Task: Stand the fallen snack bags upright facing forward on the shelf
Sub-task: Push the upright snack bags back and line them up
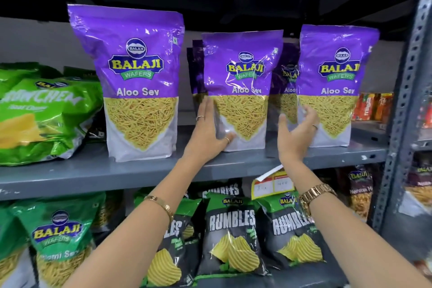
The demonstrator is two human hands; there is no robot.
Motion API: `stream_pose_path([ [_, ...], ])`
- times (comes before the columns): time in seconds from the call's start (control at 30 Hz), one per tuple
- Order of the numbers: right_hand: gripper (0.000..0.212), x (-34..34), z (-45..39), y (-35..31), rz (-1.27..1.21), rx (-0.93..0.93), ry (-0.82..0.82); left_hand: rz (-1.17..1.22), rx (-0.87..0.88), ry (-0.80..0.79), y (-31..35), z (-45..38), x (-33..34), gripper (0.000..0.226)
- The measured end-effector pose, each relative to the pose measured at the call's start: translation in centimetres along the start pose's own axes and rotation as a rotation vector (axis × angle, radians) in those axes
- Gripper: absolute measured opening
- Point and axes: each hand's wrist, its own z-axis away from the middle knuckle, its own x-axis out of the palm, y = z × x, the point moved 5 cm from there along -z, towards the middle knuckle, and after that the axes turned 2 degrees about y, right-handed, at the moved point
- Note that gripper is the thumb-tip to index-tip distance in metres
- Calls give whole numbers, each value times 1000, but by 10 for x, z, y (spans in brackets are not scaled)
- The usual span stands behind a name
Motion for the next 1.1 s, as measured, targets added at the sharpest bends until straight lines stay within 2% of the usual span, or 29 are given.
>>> stream_pose_path([
  [0.1,67,-15,-21,11,172,-114,-12,-128,130,43,24,0,4,96],
  [0.2,90,-36,-46,35,257,-47,10,-217,221,10,51,2,28,85],
  [0.27,105,-48,-59,51,292,21,-6,-213,243,-87,66,2,54,80],
  [0.4,124,-61,-74,75,315,131,-135,-184,90,-400,81,-4,116,82],
  [0.47,124,-58,-75,79,345,140,-202,-159,31,-486,84,-9,137,83],
  [0.63,127,-51,-72,78,403,81,-306,-152,-93,-588,80,-20,164,82],
  [0.73,130,-48,-71,77,413,58,-364,-181,-131,-592,78,-23,169,81],
  [1.1,128,-51,-69,77,412,62,-356,-202,-166,-575,74,-23,171,76],
])
